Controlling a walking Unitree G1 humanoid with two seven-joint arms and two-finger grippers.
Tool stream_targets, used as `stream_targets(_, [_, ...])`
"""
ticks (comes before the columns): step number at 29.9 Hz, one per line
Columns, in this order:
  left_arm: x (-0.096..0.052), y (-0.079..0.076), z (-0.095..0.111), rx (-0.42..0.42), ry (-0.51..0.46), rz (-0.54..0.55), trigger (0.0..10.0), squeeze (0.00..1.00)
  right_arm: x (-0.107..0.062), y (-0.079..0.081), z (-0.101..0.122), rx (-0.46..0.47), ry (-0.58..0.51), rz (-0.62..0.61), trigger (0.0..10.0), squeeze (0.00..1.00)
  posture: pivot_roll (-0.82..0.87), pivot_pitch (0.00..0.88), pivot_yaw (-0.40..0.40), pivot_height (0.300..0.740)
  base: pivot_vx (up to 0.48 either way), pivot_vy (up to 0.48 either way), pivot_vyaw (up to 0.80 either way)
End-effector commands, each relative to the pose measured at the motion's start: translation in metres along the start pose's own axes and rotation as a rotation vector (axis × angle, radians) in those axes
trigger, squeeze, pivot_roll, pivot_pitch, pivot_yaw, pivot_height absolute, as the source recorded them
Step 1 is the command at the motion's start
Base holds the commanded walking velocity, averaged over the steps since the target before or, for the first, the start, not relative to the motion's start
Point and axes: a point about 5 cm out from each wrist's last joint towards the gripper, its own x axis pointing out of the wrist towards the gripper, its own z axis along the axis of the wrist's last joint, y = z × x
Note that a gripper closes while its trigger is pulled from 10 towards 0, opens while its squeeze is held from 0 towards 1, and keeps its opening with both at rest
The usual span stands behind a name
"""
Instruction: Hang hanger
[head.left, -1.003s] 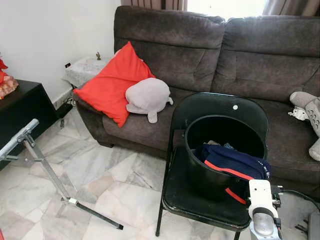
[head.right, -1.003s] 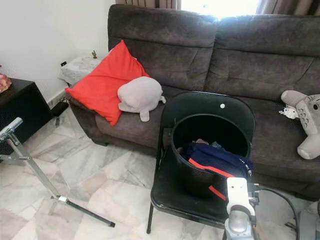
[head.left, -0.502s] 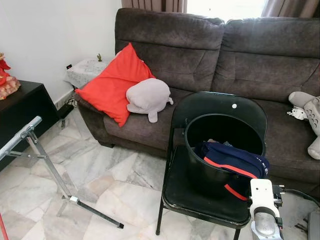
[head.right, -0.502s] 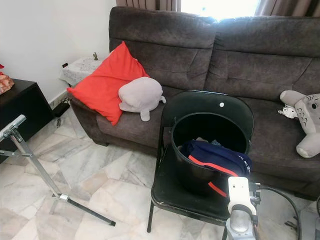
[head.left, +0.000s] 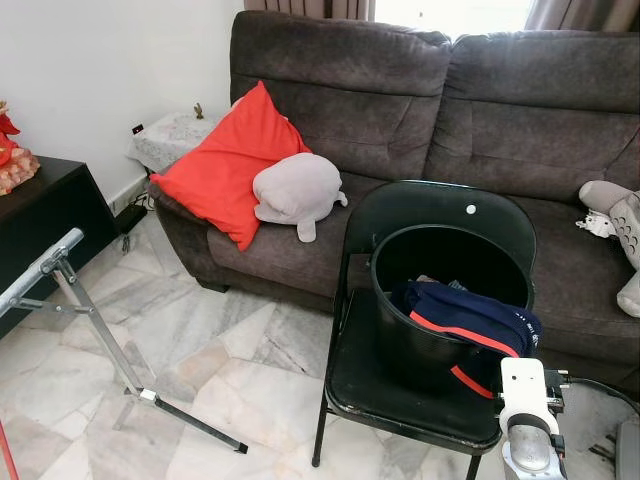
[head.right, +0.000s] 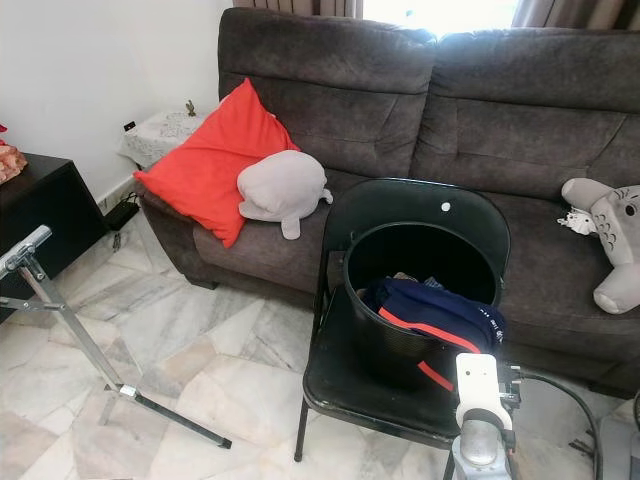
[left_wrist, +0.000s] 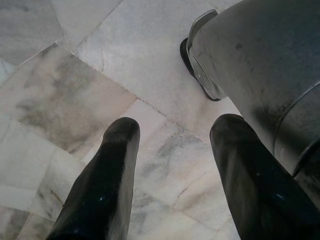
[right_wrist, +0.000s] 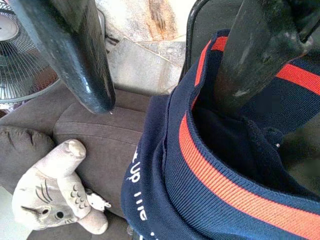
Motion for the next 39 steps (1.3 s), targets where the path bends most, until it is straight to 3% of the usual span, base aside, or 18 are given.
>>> stream_targets(1, [-0.0009, 0.0, -0.0069, -0.003, 0.021, 0.0, 10.0, 0.0, -0.0001, 0.0014, -0.0002, 0.005, 0.01, 0.0, 10.0, 0.0, 0.05, 0.029, 0.056, 0.687, 0.345, 0.0, 0.0])
stream_targets(11, [-0.0009, -0.0001, -0.0072, 0.002, 0.027, -0.001, 10.0, 0.0, -0.0028, 0.0005, -0.0085, 0.041, 0.059, -0.02, 10.0, 0.0, 0.05, 0.029, 0.056, 0.687, 0.339, 0.0, -0.24])
stream_targets(39, [-0.0007, -0.0013, -0.0067, 0.002, 0.025, -0.012, 10.0, 0.0, -0.0047, 0.004, -0.01, 0.052, 0.064, -0.002, 10.0, 0.0, 0.05, 0.026, 0.052, 0.687, 0.0, 0.0, 0.0])
